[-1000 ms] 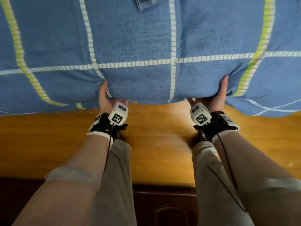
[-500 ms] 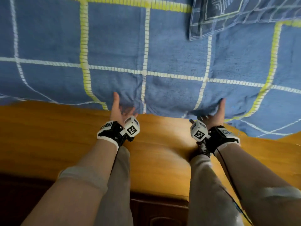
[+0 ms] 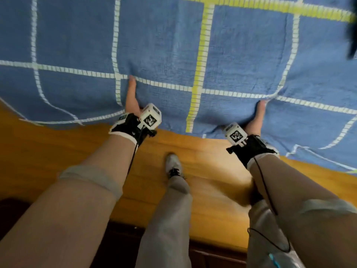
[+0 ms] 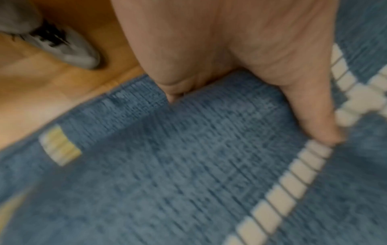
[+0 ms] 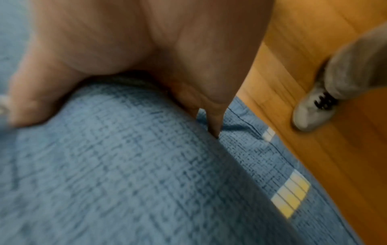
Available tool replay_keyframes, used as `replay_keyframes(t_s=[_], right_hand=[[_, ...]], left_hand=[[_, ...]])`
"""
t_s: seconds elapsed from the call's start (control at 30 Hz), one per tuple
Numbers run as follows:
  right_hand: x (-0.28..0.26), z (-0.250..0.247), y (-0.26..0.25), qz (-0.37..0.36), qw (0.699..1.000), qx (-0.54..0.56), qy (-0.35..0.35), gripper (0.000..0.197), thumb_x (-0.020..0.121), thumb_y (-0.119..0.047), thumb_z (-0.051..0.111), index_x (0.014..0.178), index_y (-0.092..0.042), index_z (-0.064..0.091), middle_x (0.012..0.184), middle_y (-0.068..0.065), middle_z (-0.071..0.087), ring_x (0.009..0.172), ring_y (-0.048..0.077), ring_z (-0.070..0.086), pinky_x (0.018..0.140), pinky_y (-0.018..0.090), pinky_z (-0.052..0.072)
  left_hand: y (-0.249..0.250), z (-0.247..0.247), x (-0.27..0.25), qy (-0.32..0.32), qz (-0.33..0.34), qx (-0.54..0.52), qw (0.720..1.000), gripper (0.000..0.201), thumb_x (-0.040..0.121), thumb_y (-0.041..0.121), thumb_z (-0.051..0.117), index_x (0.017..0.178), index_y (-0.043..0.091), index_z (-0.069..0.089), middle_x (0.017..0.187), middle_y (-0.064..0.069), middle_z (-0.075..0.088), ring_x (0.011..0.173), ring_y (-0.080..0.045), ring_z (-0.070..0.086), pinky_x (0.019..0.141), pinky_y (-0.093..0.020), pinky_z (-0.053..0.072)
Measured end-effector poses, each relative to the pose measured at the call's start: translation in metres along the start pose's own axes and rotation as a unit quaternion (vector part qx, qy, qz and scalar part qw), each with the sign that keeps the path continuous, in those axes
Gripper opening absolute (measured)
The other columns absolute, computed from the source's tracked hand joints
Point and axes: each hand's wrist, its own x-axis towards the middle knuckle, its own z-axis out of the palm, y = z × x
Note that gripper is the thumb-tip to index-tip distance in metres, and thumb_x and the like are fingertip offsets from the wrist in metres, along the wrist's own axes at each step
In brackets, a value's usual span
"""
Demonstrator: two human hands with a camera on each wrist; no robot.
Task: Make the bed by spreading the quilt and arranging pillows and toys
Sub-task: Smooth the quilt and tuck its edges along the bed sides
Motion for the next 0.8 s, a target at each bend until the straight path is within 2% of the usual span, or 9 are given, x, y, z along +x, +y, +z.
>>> replay_keyframes(t_s=[0.07, 0.13, 0.2, 0.3, 0.47, 0.57, 0.67, 0.73, 0.8], right_hand=[[0.008, -0.010, 0.009, 0.000, 1.000, 0.014, 0.005, 0.077, 0.075, -0.074, 0.061, 0.130, -0.020, 0.060, 0.124, 0.012, 0.068, 0.119, 0.035, 0.062, 0.101, 0.054, 0.048], [0.005, -0.013, 0.014, 0.018, 1.000, -0.004, 0.024, 0.081, 0.071, -0.076, 0.062, 0.130, -0.019, 0.060, 0.127, 0.012, 0.067, 0.124, 0.036, 0.058, 0.107, 0.057, 0.041], [0.000, -0.014, 0.011, 0.024, 0.997, -0.006, 0.080, 0.094, 0.063, -0.077, 0.071, 0.136, -0.020, 0.056, 0.134, 0.011, 0.062, 0.128, 0.035, 0.055, 0.109, 0.056, 0.039], [-0.005, -0.020, 0.012, 0.031, 0.991, -0.033, 0.127, 0.113, 0.045, -0.076, 0.083, 0.140, -0.024, 0.051, 0.136, 0.007, 0.060, 0.122, 0.031, 0.061, 0.106, 0.056, 0.043], [-0.061, 0.027, 0.041, 0.084, 0.993, -0.019, 0.084, 0.085, 0.077, -0.060, 0.072, 0.142, -0.015, 0.041, 0.136, 0.017, 0.051, 0.119, 0.035, 0.059, 0.097, 0.060, 0.049], [-0.063, 0.050, 0.075, 0.124, 0.991, 0.009, 0.056, 0.096, 0.074, -0.062, 0.073, 0.147, -0.013, 0.037, 0.142, 0.023, 0.047, 0.122, 0.036, 0.057, 0.096, 0.059, 0.050], [-0.056, 0.082, 0.108, 0.141, 0.989, -0.022, 0.034, 0.106, 0.067, -0.073, 0.073, 0.147, -0.014, 0.037, 0.143, 0.019, 0.047, 0.124, 0.036, 0.055, 0.097, 0.059, 0.050], [-0.046, 0.105, 0.131, 0.134, 0.990, -0.035, 0.033, 0.107, 0.066, -0.077, 0.070, 0.149, -0.018, 0.037, 0.143, 0.015, 0.049, 0.123, 0.036, 0.056, 0.095, 0.062, 0.049], [-0.038, 0.135, 0.154, 0.131, 0.991, -0.031, 0.016, 0.090, 0.075, -0.076, 0.062, 0.143, -0.020, 0.044, 0.139, 0.014, 0.054, 0.117, 0.035, 0.060, 0.097, 0.062, 0.048]], left_hand=[[0.001, -0.003, 0.016, 0.013, 0.023, 0.006, 1.000, 0.047, 0.082, 0.057, 0.065, 0.102, 0.016, 0.076, 0.110, -0.005, 0.070, 0.103, -0.023, 0.061, 0.100, -0.037, 0.045], [-0.005, -0.013, 0.012, 0.061, 0.042, 0.015, 0.997, 0.053, 0.080, 0.052, 0.070, 0.115, 0.013, 0.069, 0.119, -0.011, 0.069, 0.109, -0.029, 0.066, 0.100, -0.047, 0.049], [-0.007, -0.017, -0.005, 0.092, 0.018, 0.029, 0.995, 0.065, 0.071, 0.055, 0.077, 0.118, 0.012, 0.065, 0.113, -0.012, 0.071, 0.106, -0.028, 0.067, 0.098, -0.047, 0.050], [0.006, -0.020, -0.031, 0.122, -0.002, 0.072, 0.990, 0.060, 0.076, 0.054, 0.075, 0.118, 0.013, 0.063, 0.118, -0.011, 0.069, 0.108, -0.025, 0.066, 0.096, -0.044, 0.053], [0.036, -0.032, -0.077, 0.142, -0.008, 0.155, 0.978, 0.066, 0.082, 0.067, 0.057, 0.124, 0.015, 0.057, 0.134, -0.009, 0.057, 0.119, -0.025, 0.059, 0.103, -0.043, 0.047], [0.065, -0.057, -0.090, 0.182, -0.010, 0.138, 0.973, 0.075, 0.077, 0.074, 0.056, 0.122, 0.014, 0.056, 0.124, -0.013, 0.063, 0.106, -0.029, 0.066, 0.086, -0.046, 0.054], [0.092, -0.100, -0.085, 0.217, -0.024, 0.147, 0.965, 0.108, 0.056, 0.089, 0.059, 0.140, 0.021, 0.046, 0.138, -0.014, 0.054, 0.118, -0.033, 0.058, 0.096, -0.053, 0.049], [0.113, -0.126, -0.080, 0.233, -0.020, 0.139, 0.962, 0.100, 0.057, 0.090, 0.056, 0.127, 0.019, 0.054, 0.127, -0.015, 0.060, 0.112, -0.034, 0.061, 0.096, -0.052, 0.050], [0.140, -0.148, -0.064, 0.218, 0.009, 0.114, 0.969, 0.085, 0.062, 0.084, 0.060, 0.115, 0.017, 0.057, 0.124, -0.016, 0.062, 0.106, -0.032, 0.064, 0.090, -0.049, 0.054]])
